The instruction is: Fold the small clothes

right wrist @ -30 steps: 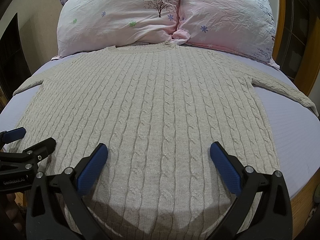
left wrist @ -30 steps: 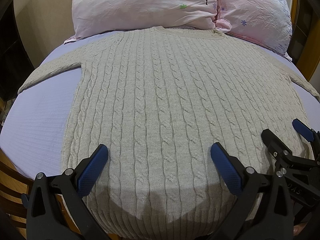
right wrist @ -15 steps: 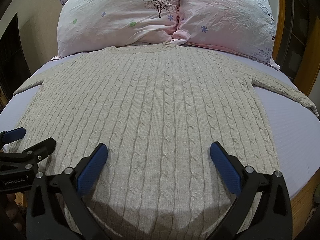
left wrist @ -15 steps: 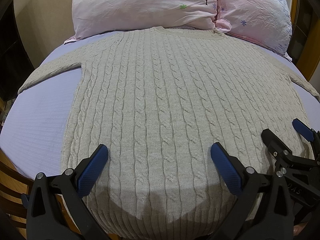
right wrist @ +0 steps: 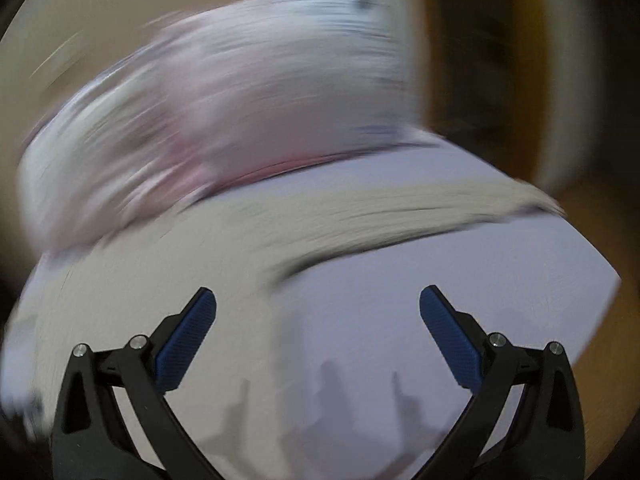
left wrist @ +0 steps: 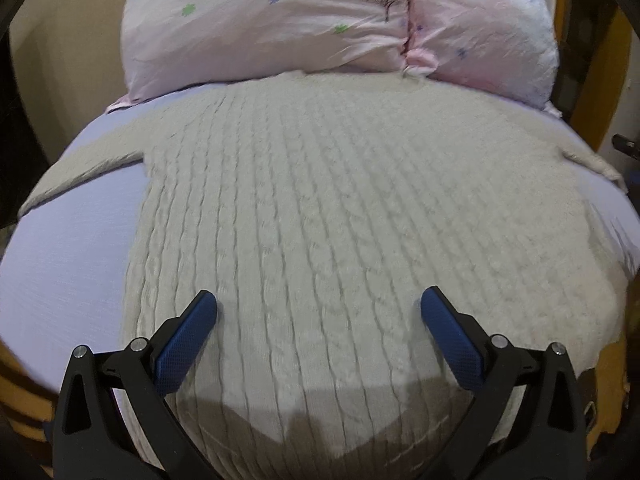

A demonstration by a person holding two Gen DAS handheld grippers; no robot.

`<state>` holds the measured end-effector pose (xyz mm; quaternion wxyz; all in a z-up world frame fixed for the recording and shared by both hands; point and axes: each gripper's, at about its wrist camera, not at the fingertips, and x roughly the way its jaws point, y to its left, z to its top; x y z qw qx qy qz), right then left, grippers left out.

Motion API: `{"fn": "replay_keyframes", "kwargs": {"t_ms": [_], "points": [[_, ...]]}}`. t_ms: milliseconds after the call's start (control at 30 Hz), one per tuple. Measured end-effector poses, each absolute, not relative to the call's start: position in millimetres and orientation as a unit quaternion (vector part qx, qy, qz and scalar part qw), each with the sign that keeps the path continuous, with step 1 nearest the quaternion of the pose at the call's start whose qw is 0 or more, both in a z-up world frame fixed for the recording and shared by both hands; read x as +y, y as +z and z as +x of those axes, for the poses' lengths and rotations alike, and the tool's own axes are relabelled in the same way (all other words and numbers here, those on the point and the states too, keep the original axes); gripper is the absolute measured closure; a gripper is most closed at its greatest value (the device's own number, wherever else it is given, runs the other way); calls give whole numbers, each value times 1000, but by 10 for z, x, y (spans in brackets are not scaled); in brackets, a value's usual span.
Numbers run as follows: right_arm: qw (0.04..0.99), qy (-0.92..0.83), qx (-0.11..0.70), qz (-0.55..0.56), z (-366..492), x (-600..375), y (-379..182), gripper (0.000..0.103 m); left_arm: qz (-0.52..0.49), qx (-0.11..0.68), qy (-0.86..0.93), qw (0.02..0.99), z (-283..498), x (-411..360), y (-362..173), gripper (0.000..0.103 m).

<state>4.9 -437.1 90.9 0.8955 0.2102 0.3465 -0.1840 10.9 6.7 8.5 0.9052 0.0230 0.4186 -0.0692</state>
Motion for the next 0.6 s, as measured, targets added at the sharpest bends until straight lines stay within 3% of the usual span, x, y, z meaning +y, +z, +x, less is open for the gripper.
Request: {"fn": "replay_keyframes", "kwargs": {"t_ms": [33, 133, 267, 400, 433, 500, 533, 600], "points": [[882, -206, 352, 238, 111, -4633, 868, 4, 13, 411, -82, 908, 115, 108, 113, 1], [828, -275, 363, 327, 313, -5490, 665, 28, -22, 365, -125, 922, 167, 306, 276, 1], [774, -305, 366, 416, 503, -6170, 341, 37, -56, 296, -113, 947, 268, 720, 493, 1], [780, -316, 352, 410, 756, -6418, 296, 40, -101, 280, -102, 949, 444, 1147, 569, 1], [782, -323, 347, 405, 830, -6492, 278, 48, -113, 277, -100, 949, 428, 1224, 559, 1], [782, -327, 350, 399, 884, -6574, 230, 85, -151, 267, -75, 949, 479, 1484, 557, 1], [781, -318, 353, 406, 909, -6590, 169, 96, -165, 264, -61, 948, 502, 1590, 558, 1], [806, -316, 328, 378, 985, -6401, 350, 96, -201, 260, -26, 944, 577, 1880, 541, 1]]}}
